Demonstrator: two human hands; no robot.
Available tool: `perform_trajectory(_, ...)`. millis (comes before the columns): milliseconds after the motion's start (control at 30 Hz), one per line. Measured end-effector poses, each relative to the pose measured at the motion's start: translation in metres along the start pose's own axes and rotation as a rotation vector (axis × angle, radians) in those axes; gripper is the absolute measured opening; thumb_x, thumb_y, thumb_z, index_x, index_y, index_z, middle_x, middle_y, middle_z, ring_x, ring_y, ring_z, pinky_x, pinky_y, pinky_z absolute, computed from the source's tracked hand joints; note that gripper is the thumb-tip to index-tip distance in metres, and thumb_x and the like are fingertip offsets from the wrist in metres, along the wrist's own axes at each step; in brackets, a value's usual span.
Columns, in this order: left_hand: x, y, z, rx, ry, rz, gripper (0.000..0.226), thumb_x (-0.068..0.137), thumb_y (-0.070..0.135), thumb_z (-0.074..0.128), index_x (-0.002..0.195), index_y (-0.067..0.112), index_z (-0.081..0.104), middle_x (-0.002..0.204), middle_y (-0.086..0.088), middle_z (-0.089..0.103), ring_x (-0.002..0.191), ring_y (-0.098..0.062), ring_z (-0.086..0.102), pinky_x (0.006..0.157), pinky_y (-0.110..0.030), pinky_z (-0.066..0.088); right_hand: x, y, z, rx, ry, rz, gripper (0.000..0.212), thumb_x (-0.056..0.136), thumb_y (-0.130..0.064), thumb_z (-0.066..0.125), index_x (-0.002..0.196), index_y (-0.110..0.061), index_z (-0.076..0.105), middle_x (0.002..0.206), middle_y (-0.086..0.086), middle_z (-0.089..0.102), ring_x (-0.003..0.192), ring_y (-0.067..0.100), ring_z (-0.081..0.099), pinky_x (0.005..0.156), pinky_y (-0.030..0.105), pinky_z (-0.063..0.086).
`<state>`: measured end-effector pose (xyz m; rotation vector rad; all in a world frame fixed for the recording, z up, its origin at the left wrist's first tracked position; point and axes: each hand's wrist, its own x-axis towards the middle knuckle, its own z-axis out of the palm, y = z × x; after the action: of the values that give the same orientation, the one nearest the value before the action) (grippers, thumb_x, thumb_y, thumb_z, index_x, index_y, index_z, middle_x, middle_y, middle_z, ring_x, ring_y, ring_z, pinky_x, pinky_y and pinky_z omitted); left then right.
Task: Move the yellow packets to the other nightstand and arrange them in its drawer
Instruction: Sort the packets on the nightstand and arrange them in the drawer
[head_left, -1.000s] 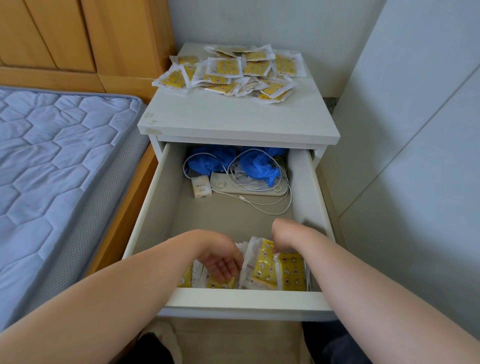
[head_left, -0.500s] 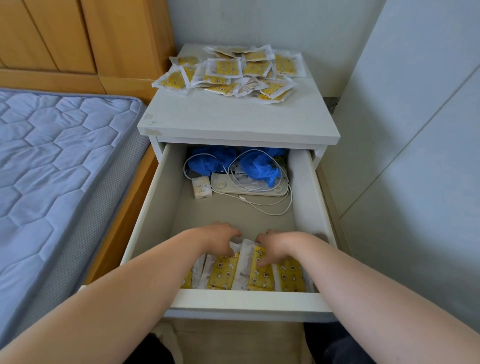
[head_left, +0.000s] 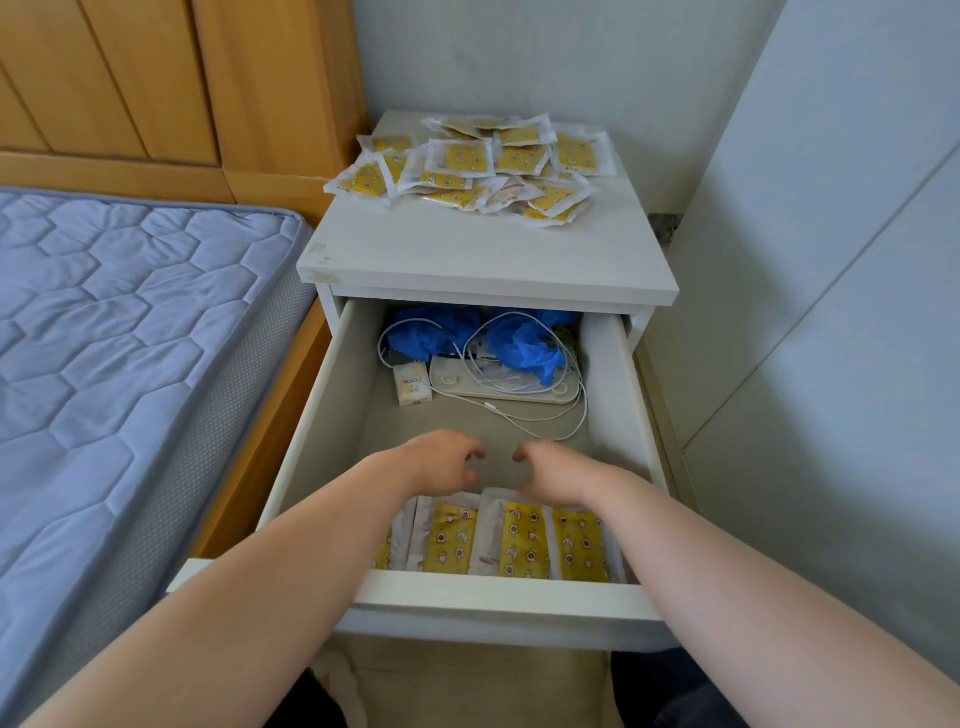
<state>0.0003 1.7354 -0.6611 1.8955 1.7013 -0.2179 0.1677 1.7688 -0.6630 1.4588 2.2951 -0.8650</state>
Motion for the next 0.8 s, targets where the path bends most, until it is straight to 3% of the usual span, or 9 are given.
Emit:
perform_trajectory(167, -0.010, 0.015, -0.022, -0.038, 0.188, 0.001, 0.044, 0.095, 0.022, 0.051, 0.139, 0.020, 0.046, 0.142, -0.004, 0.047, 0.128, -0.021, 0.045, 0.104, -0.034, 0.038, -0.015, -0.003, -0.027, 0.123, 0.283, -0.012, 0.047, 0.089, -0.012, 0.053, 0.136, -0.015, 0.046, 0.139, 0.006, 0.044, 0.121, 0.022, 0.049, 0.097, 0.032, 0.043)
perform_trajectory(400, -0.022, 0.030, -0.076, -0.118, 0.470, 0.026, 0.038, 0.094, 0.014, 0.046, 0.130, 0.021, 0.055, 0.131, 0.000, 0.053, 0.119, -0.019, 0.051, 0.098, -0.031, 0.041, -0.033, -0.008, -0.080, 0.144, 0.515, -0.141, 0.037, 0.091, -0.011, 0.050, 0.127, -0.013, 0.053, 0.131, 0.004, 0.049, 0.116, 0.021, 0.051, 0.088, 0.027, 0.041)
perform_trajectory(533, -0.022, 0.033, -0.108, -0.158, 0.694, 0.050, 0.038, 0.091, 0.006, 0.046, 0.125, 0.016, 0.060, 0.129, 0.001, 0.054, 0.119, -0.019, 0.048, 0.097, -0.026, 0.038, -0.034, -0.015, -0.114, 0.183, 0.650, -0.184, 0.034, 0.089, -0.010, 0.049, 0.120, -0.015, 0.059, 0.124, 0.002, 0.056, 0.108, 0.019, 0.054, 0.088, 0.030, 0.047)
perform_trajectory(667, -0.013, 0.027, -0.135, -0.105, 0.747, 0.007, 0.045, 0.095, 0.012, 0.047, 0.139, 0.019, 0.045, 0.150, -0.001, 0.032, 0.137, -0.021, 0.028, 0.109, -0.032, 0.031, -0.028, -0.020, -0.143, 0.171, 0.762, -0.232, 0.032, 0.091, -0.006, 0.048, 0.119, -0.015, 0.057, 0.124, 0.000, 0.053, 0.115, 0.015, 0.047, 0.092, 0.024, 0.038)
perform_trajectory(800, 0.006, 0.010, -0.157, -0.100, 0.681, -0.105, 0.051, 0.100, 0.024, 0.041, 0.149, 0.021, 0.026, 0.159, -0.003, 0.015, 0.144, -0.025, 0.017, 0.113, -0.037, 0.026, -0.006, -0.020, -0.167, 0.191, 0.765, -0.235, 0.040, 0.093, -0.010, 0.048, 0.134, -0.012, 0.045, 0.140, 0.003, 0.039, 0.130, 0.018, 0.035, 0.102, 0.027, 0.032)
